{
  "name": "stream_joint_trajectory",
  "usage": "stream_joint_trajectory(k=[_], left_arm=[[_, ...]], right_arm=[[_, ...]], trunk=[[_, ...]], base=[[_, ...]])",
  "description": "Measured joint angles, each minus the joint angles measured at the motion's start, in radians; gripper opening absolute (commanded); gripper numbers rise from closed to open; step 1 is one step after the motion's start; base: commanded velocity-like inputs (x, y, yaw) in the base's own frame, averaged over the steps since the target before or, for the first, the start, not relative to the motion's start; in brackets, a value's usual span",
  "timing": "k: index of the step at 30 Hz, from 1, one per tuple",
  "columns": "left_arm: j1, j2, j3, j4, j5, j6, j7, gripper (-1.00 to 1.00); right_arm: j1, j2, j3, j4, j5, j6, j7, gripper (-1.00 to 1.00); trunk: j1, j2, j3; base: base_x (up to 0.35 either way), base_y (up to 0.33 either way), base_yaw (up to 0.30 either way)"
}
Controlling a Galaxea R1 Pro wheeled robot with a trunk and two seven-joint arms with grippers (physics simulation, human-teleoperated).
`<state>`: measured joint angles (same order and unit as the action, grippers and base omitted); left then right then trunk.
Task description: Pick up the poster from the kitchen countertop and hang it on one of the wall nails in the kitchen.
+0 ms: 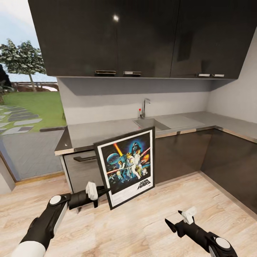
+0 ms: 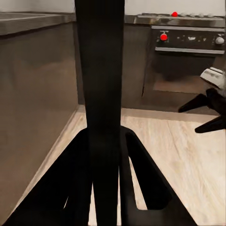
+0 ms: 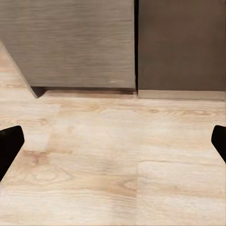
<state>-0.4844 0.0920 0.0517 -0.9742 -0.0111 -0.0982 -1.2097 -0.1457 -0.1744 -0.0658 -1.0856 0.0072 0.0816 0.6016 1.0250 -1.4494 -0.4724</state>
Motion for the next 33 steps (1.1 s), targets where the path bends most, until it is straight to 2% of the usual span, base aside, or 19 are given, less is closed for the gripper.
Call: stream_joint_trajectory(k=[1,3,6,8,9,11,13,15,17,18,21,25,28,30,32,33], left_arm=[[0.043,0.003,0.001,-0.081,0.0,0.021,-0.001,-1.0],[0.089,0.006,0.002,-0.145,-0.001,0.06,-0.002,-1.0],[0.159,0.008,0.003,-0.195,-0.002,0.129,-0.004,-1.0],[0.176,0.009,0.004,-0.203,-0.002,0.146,-0.005,-1.0],[0.18,0.009,0.004,-0.205,-0.002,0.15,-0.005,-1.0],[0.186,0.009,0.003,-0.21,-0.001,0.158,-0.007,-1.0],[0.191,0.009,0.003,-0.214,-0.001,0.164,-0.037,-1.0],[0.192,0.009,0.003,-0.215,-0.002,0.167,-0.067,-1.0],[0.193,0.012,0.016,-0.215,-0.003,0.172,-0.129,-1.0],[0.193,0.013,0.031,-0.215,-0.003,0.174,-0.15,-1.0],[0.193,0.014,0.057,-0.215,-0.002,0.176,-0.172,-1.0],[0.194,0.014,0.071,-0.216,-0.001,0.176,-0.183,-1.0],[0.194,0.014,0.075,-0.216,0.0,0.177,-0.186,-1.0],[0.194,0.013,0.075,-0.216,0.0,0.177,-0.187,-1.0],[0.194,0.013,0.076,-0.215,0.0,0.177,-0.187,-1.0],[0.194,0.013,0.076,-0.215,0.0,0.177,-0.187,-1.0]], right_arm=[[0.002,0.0,-0.003,-0.01,0.0,0.004,0.005,1.0],[0.003,0.0,-0.005,-0.017,-0.001,0.006,0.009,1.0],[0.009,0.0,-0.008,-0.053,-0.003,0.01,0.019,1.0],[0.013,-0.001,-0.012,-0.094,-0.002,0.028,0.051,1.0],[0.014,-0.002,-0.017,-0.109,-0.002,0.045,0.068,1.0],[0.016,-0.008,-0.053,-0.151,-0.002,0.119,0.131,1.0],[0.017,-0.025,-0.126,-0.21,0.0,0.204,0.232,1.0],[0.016,-0.039,-0.152,-0.234,0.0,0.229,0.286,1.0],[0.013,-0.077,-0.181,-0.259,0.0,0.254,0.366,1.0],[0.012,-0.097,-0.188,-0.265,-0.001,0.261,0.39,1.0],[0.01,-0.123,-0.196,-0.272,-0.003,0.268,0.42,1.0],[0.005,-0.139,-0.2,-0.274,0.001,0.271,0.481,1.0],[0.0,-0.172,-0.2,-0.273,0.001,0.272,0.584,1.0],[-0.005,-0.179,-0.2,-0.273,0.001,0.272,0.623,1.0],[-0.021,-0.187,-0.199,-0.271,0.001,0.271,0.711,1.0],[-0.026,-0.188,-0.199,-0.271,0.002,0.27,0.732,1.0]], trunk=[[0.0,0.0,0.0],[0.0,0.0,0.0],[0.0,0.0,0.0],[0.0,0.0,0.0],[0.0,0.0,0.0],[0.0,0.0,0.0],[0.0,0.0,0.0],[0.0,0.0,0.0],[0.0,0.0,0.0],[0.0,0.0,0.0],[0.0,0.0,0.0],[0.0,0.0,0.0],[0.0,0.0,0.0],[0.0,0.0,0.0],[0.0,0.0,0.0],[0.0,0.0,0.0]], base=[[0.0,0.0,0.0],[0.0,0.0,0.0],[0.0,0.0,0.0],[0.0,0.0,0.0],[0.0,0.0,0.0],[0.0,0.0,0.0],[0.0,0.0,0.0],[0.0,0.0,0.0],[0.0,0.0,0.0],[0.0,0.0,0.0],[0.0,0.0,0.0],[0.0,0.0,0.0],[0.0,0.0,0.0],[0.0,0.0,0.0],[0.0,0.0,0.0],[0.0,0.0,0.0]])
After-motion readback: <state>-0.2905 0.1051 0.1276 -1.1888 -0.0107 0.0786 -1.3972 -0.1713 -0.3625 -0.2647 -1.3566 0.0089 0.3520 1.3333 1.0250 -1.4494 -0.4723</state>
